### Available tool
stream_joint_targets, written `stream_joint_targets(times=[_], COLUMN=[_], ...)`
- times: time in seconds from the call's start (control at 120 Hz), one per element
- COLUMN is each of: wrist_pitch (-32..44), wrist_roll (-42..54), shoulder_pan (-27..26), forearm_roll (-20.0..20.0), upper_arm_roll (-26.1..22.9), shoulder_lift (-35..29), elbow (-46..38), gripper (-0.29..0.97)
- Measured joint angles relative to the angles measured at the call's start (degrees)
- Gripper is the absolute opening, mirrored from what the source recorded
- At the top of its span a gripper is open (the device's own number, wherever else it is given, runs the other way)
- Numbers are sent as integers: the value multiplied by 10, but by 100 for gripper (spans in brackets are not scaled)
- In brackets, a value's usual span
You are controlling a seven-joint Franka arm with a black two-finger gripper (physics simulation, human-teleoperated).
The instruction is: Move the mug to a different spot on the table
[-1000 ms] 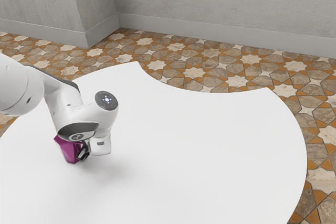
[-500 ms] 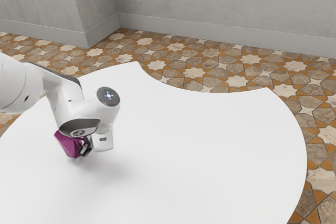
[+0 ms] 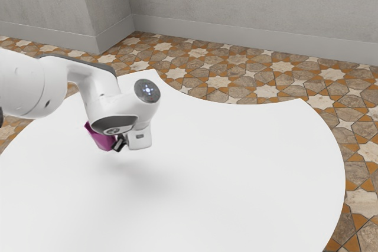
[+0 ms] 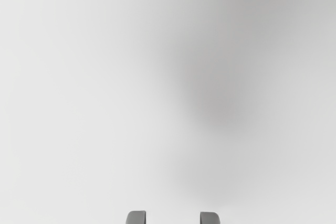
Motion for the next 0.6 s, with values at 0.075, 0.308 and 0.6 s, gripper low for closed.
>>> stream_joint_targets(times=[0.075, 0.308, 0.6], wrist_pitch=[-1, -8, -88], wrist_roll=[-1, 19, 75], shoulder_pan=[-2, 0, 3], forearm_roll=[-1, -82, -193], upper_arm_roll=[-7, -28, -38], shoulder_lift=[14, 49, 111], elbow=[24, 74, 180], gripper=[-4, -3, -1])
